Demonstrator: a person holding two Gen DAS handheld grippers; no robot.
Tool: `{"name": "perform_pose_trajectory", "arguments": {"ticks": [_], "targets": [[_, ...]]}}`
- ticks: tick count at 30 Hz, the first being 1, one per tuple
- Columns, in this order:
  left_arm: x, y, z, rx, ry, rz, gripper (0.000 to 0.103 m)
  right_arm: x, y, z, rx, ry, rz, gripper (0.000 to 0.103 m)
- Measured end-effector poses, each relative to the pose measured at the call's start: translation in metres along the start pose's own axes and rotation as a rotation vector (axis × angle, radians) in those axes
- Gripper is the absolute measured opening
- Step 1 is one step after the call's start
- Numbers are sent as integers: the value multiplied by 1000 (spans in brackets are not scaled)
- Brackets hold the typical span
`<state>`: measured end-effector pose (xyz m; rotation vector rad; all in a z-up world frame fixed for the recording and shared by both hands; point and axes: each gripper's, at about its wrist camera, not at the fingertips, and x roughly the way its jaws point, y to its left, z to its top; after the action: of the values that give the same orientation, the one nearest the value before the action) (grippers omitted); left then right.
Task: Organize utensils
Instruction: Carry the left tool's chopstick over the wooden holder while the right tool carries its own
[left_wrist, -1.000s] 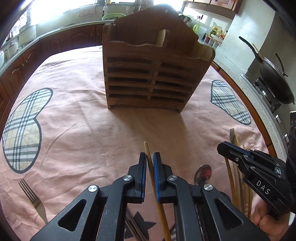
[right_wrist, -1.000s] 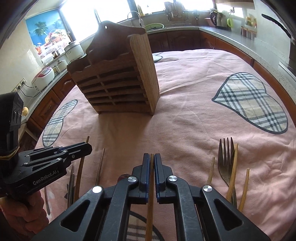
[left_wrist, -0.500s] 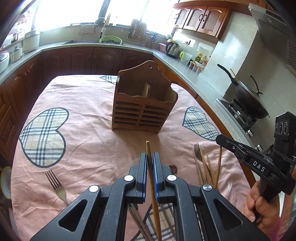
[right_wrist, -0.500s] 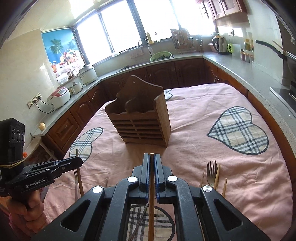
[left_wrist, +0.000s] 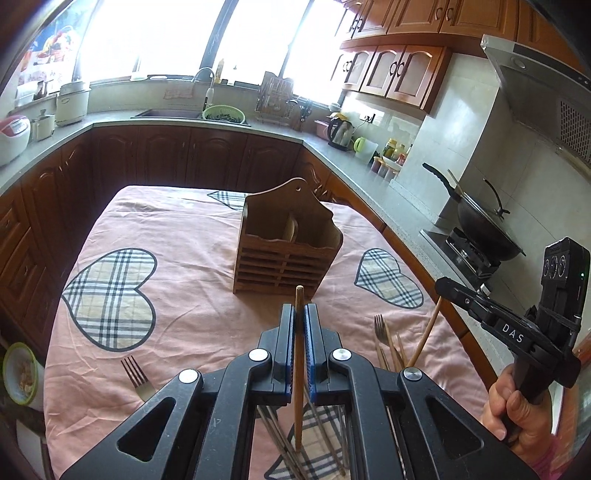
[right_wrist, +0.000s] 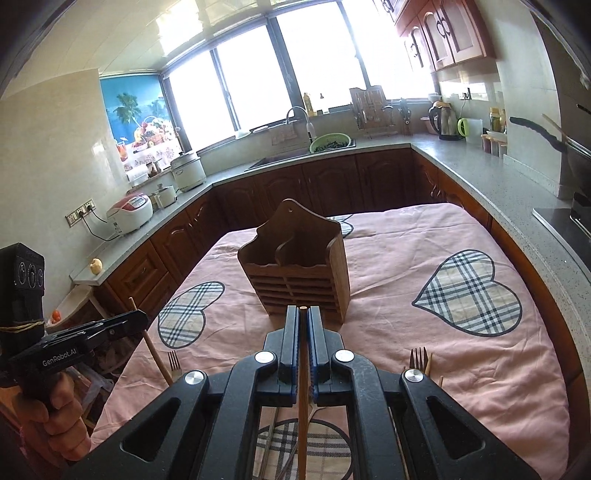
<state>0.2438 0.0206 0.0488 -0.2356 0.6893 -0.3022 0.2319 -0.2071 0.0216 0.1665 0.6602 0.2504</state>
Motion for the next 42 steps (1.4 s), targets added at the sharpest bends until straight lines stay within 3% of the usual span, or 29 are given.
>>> {"name": "perform_pose_trajectory", "arguments": {"ticks": [15,27,36,42], "targets": [[-13,7,29,-13,-113,-10,4,-6,5,40,-1,-124,3,4],[3,15,94,25,-292,35,4,8,-1,125,28,-303,-4,4],[65,30,125,-16,-377,69,4,42,-9,165,37,-362,-45,4],[146,56,119,-135,-311,69,4,85,-26,150,85,-333,-61,4]]}}
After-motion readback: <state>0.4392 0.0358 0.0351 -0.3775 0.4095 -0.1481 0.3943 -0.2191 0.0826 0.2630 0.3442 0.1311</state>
